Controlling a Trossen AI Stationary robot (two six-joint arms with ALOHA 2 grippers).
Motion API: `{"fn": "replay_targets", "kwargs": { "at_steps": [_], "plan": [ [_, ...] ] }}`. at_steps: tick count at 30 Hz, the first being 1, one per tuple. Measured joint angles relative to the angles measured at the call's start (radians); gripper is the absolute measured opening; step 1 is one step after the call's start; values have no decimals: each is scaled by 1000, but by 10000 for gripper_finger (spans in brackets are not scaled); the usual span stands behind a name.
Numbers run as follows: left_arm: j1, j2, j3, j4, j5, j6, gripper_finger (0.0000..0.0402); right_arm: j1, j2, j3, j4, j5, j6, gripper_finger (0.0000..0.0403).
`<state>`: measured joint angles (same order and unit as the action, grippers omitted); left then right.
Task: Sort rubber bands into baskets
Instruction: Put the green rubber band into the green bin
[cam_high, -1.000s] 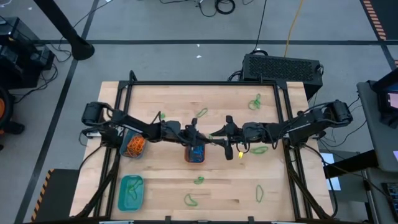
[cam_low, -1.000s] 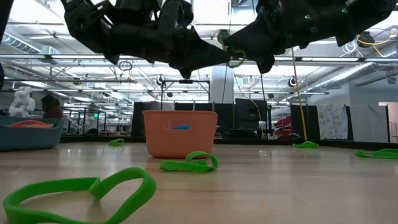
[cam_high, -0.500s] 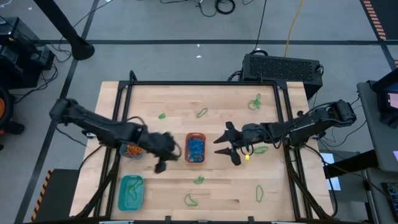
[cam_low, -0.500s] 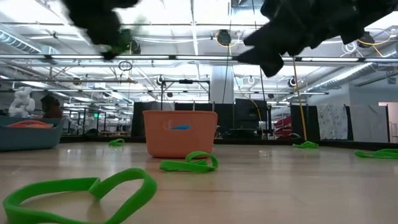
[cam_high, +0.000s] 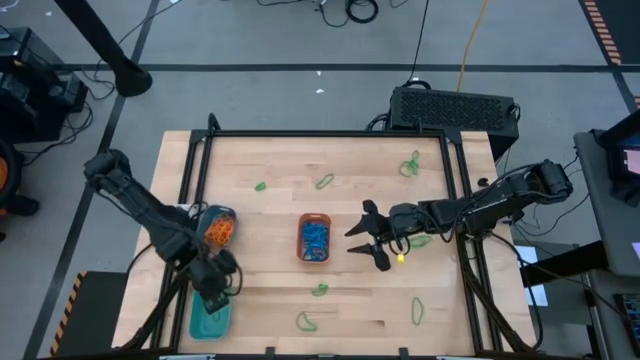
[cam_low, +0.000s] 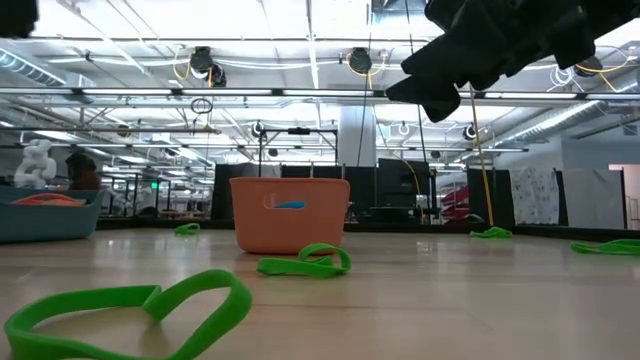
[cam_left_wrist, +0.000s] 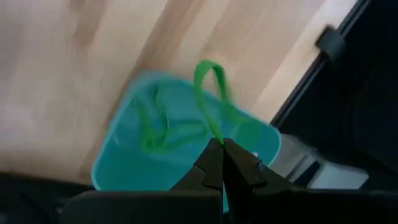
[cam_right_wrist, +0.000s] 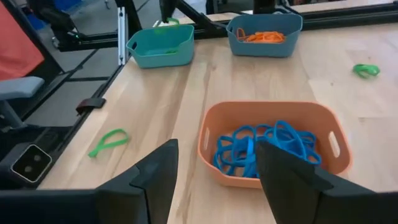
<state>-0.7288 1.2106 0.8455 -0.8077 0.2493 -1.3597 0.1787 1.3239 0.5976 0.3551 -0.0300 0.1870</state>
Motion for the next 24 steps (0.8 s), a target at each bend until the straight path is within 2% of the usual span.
{"fn": "replay_targets", "kwargs": {
  "at_steps": [10,24],
  "plan": [
    [-146,0,-24,-13,-13,-227,3,-1,0,0,45,2,-92,205],
    [-196,0,-31,-13,-6,-231,32,-1,0,0,38,2,-103,205]
  ]
}}
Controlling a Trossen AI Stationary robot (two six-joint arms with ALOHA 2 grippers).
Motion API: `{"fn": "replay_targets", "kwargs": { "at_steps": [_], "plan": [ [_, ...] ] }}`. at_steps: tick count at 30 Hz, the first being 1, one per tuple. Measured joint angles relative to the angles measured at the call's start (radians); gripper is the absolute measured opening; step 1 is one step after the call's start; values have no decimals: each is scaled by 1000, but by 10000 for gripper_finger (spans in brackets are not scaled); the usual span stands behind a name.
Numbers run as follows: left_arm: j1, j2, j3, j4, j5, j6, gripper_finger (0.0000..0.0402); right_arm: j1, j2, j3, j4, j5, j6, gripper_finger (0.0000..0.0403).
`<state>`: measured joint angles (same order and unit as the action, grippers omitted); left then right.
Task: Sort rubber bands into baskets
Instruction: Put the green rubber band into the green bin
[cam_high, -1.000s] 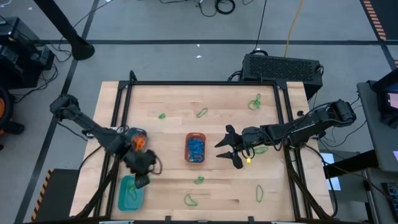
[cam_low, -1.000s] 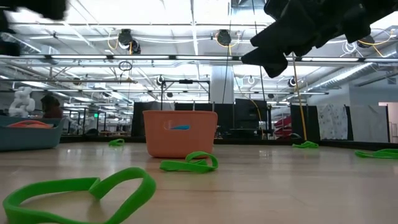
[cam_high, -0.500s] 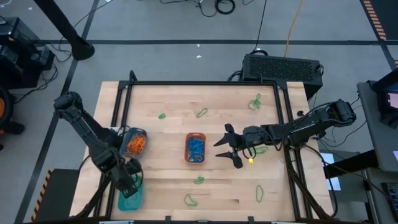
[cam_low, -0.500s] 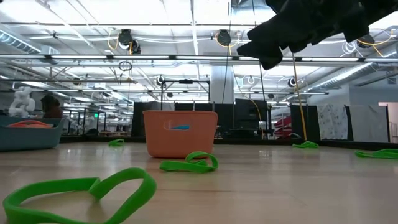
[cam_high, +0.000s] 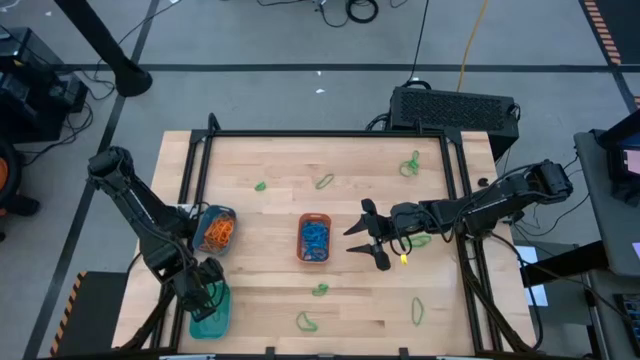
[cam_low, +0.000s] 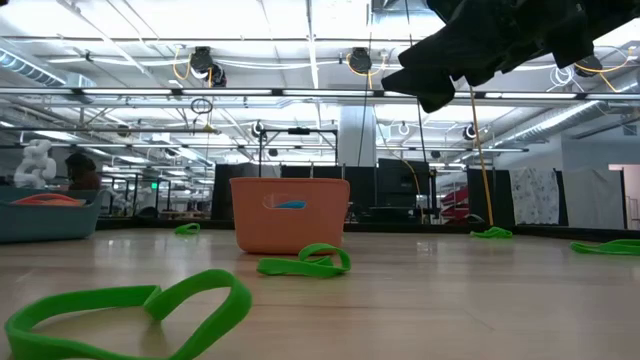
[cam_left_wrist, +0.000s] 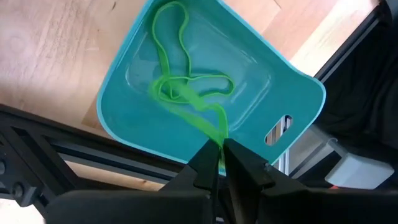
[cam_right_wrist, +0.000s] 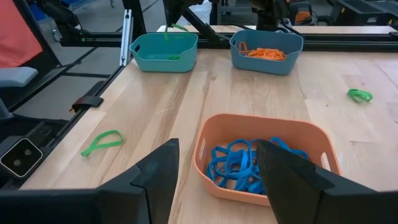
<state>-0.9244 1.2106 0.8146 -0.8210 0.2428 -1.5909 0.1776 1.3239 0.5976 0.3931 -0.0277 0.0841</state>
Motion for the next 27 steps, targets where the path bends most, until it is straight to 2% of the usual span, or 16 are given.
{"fn": "replay_targets", "kwargs": {
  "at_steps": [13,16,21,27],
  "plan": [
    [3,0,0,-27,11,6,76,0,0,0,-2,0,12,206],
    [17,0,0,-20,7,82,77,0,0,0,-3,0,12,206],
    [76,-1,0,-24,-55,231,77,0,0,0,-3,0,12,205],
    [228,-3,0,-25,-227,597,77,0,0,0,-3,0,13,205]
  ]
}}
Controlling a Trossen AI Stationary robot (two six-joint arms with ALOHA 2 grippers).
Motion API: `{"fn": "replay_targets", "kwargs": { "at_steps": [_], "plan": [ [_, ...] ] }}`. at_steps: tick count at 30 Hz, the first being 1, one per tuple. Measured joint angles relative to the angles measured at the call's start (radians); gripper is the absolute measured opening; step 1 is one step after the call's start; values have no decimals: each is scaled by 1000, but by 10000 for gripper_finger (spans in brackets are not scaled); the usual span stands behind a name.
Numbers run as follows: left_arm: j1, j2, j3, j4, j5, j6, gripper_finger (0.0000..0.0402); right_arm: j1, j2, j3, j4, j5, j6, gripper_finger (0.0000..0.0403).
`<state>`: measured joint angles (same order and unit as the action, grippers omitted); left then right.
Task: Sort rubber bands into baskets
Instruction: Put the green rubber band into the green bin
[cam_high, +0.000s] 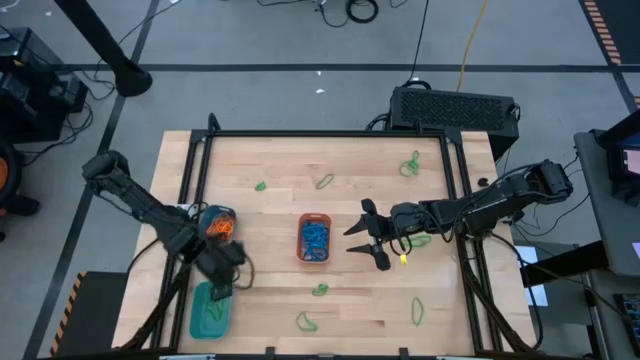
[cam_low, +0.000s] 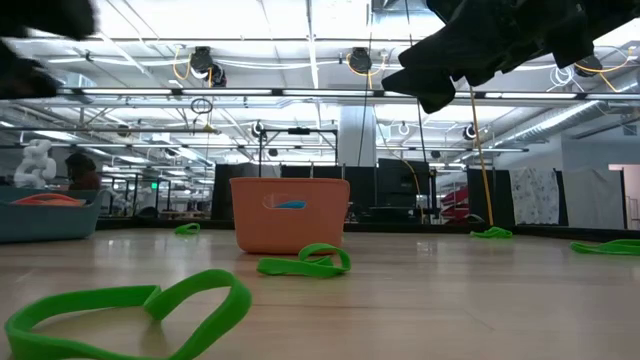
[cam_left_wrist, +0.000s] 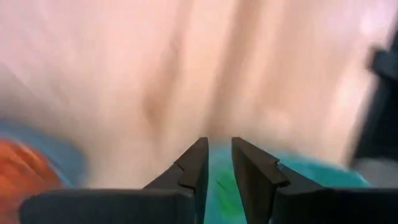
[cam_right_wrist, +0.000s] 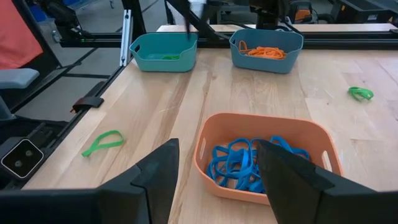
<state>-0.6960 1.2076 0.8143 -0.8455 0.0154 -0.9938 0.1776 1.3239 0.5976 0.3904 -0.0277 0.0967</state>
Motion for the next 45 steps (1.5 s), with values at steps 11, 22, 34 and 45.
{"fn": "replay_targets", "kwargs": {
  "at_steps": [11,22,34,45],
  "plan": [
    [451,0,0,166,-296,633,77,-1,0,0,-38,194,24,205],
    [650,0,-14,686,-243,1058,77,-341,-91,0,-647,498,278,177],
    [705,0,-211,1099,-146,1114,77,-814,-78,0,-742,296,367,143],
    [715,0,-267,1294,-77,1116,77,-911,32,1,-745,254,351,134]
  ]
}}
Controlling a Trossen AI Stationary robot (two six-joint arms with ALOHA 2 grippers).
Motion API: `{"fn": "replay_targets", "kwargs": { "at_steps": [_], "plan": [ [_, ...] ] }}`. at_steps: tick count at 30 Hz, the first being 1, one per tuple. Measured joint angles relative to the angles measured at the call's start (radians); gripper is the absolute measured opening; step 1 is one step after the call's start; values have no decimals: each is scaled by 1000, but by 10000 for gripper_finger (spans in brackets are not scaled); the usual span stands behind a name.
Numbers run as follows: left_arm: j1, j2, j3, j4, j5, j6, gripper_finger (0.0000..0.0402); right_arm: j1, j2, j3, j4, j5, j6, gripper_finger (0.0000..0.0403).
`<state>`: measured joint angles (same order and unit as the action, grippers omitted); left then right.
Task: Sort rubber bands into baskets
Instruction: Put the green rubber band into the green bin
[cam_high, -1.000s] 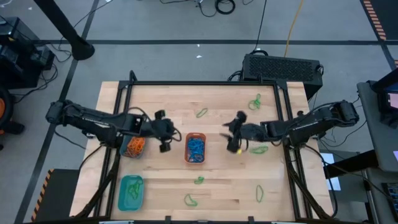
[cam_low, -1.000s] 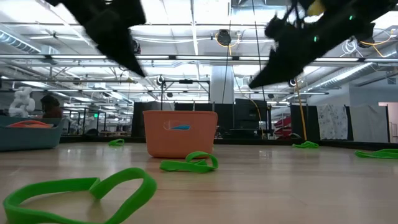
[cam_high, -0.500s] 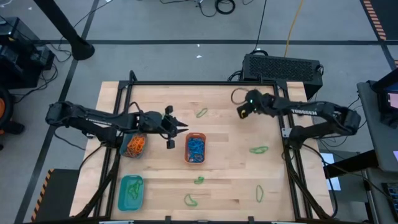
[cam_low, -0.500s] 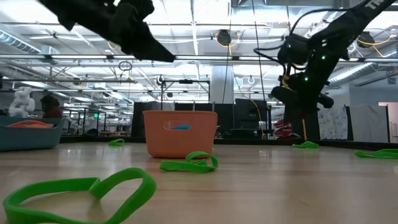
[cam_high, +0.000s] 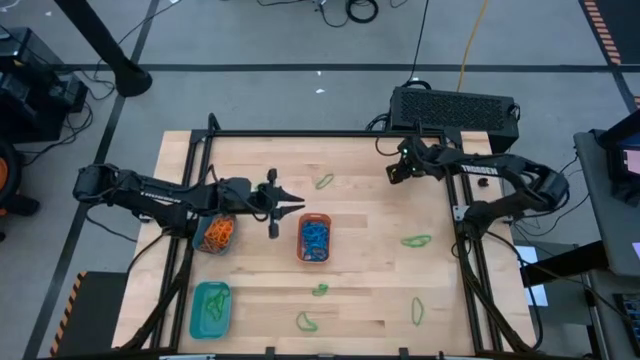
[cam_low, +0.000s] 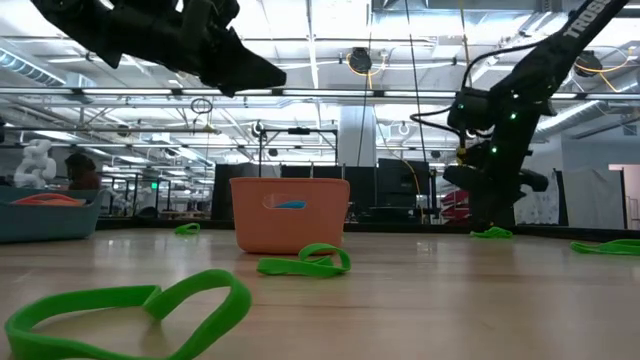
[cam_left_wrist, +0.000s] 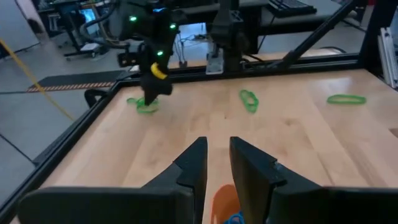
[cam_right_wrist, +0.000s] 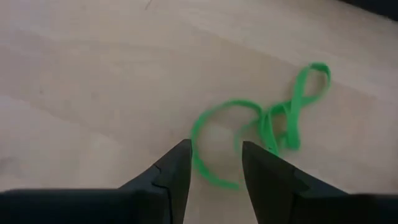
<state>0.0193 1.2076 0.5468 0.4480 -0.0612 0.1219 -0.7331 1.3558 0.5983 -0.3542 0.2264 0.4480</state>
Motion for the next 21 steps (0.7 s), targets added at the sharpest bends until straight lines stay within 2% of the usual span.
{"fn": "replay_targets", "kwargs": {
  "at_steps": [5,15,18,21],
  "plan": [
    [0,0,0,-7,6,20,77,-6,56,0,98,-21,-9,134],
    [0,0,0,-41,6,19,77,-6,166,3,141,-17,17,133],
    [0,0,0,-41,6,16,77,-6,174,3,163,-17,4,111],
    [-2,0,0,-41,6,15,77,-6,170,3,170,-24,-36,55]
  ]
}}
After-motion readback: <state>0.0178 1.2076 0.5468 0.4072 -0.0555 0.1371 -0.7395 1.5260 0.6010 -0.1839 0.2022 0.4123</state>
